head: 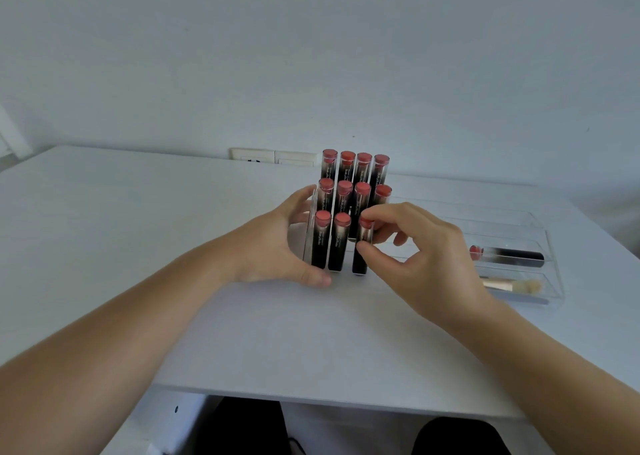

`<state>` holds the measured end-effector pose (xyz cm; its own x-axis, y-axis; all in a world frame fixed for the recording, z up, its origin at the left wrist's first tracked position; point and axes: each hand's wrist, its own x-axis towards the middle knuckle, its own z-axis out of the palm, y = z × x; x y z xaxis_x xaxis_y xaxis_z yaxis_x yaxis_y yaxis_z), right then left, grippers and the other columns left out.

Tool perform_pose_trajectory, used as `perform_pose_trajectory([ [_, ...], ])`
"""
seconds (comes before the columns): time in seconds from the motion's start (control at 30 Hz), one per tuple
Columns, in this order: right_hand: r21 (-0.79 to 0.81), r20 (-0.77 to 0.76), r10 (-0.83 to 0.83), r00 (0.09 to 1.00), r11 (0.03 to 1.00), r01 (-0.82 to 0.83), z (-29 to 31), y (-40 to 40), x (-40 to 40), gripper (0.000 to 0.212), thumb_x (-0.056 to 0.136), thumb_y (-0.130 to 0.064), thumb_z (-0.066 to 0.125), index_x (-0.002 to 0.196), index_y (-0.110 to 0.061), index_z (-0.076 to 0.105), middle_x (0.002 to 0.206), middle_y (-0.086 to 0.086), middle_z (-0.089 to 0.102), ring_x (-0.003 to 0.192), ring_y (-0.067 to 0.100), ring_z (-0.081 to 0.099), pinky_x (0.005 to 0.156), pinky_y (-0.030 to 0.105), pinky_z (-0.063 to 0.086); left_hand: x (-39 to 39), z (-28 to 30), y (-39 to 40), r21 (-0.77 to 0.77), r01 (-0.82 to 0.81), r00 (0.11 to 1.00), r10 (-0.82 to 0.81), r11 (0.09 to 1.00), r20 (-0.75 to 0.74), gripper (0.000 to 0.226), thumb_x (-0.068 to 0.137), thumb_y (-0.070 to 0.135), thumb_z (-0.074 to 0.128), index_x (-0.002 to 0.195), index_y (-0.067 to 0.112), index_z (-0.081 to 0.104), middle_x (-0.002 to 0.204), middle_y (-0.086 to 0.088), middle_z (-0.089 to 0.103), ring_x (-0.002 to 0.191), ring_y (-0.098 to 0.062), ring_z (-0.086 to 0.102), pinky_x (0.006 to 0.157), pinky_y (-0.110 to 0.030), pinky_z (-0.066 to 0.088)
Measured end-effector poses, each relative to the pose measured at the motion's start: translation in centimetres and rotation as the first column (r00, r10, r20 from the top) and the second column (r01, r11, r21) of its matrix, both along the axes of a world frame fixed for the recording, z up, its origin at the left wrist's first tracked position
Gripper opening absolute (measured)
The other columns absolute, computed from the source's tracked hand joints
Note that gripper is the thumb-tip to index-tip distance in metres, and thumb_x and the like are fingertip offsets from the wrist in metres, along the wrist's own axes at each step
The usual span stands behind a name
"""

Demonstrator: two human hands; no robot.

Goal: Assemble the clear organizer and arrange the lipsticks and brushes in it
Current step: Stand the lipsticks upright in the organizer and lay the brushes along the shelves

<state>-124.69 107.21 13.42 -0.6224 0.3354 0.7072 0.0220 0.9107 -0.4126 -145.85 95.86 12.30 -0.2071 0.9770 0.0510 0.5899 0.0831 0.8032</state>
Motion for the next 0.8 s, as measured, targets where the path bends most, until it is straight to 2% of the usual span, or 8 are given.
perform_pose_trajectory([
  [0.13,-0.028,-0.035,-0.011,0.999,1.000,0.010,-0.30,-0.25,-0.07,0.030,0.078,-0.002,0.080,0.104,-0.016,0.071,0.081,-0.008,0.066,0.081,-0.008,0.054,0.070,0.011,0.043,-0.01,0.13,-0.07,-0.029,0.005,0.999,-0.006,1.000,-0.037,0.138,0.055,0.036,0.098,0.161,0.040,0.009,0.160,0.026,0.032,0.147,0.009,0.025,0.126,-0.038,0.022],
  [0.47,-0.060,-0.047,-0.005,0.999,0.998,0.002,-0.59,-0.36,-0.14,0.031,0.079,-0.004,0.081,0.106,-0.017,0.071,0.086,-0.021,0.063,0.082,-0.009,0.057,0.073,0.004,0.039,0.16,0.14,-0.17,0.008,0.005,1.000,-0.005,1.000,-0.025,0.131,0.053,0.037,0.095,0.158,0.044,0.017,0.154,0.028,0.041,0.143,0.011,0.031,0.125,-0.039,0.024],
  [0.8,-0.055,-0.049,-0.007,0.999,0.999,0.004,-0.61,-0.45,-0.18,0.032,0.080,-0.004,0.080,0.108,-0.017,0.072,0.087,-0.007,0.071,0.082,0.005,0.062,0.073,0.012,0.044,0.33,0.24,-0.24,0.002,-0.005,1.000,0.005,1.000,-0.029,0.129,0.055,0.032,0.095,0.158,0.043,0.018,0.154,0.027,0.041,0.144,0.009,0.031,0.124,-0.039,0.025],
])
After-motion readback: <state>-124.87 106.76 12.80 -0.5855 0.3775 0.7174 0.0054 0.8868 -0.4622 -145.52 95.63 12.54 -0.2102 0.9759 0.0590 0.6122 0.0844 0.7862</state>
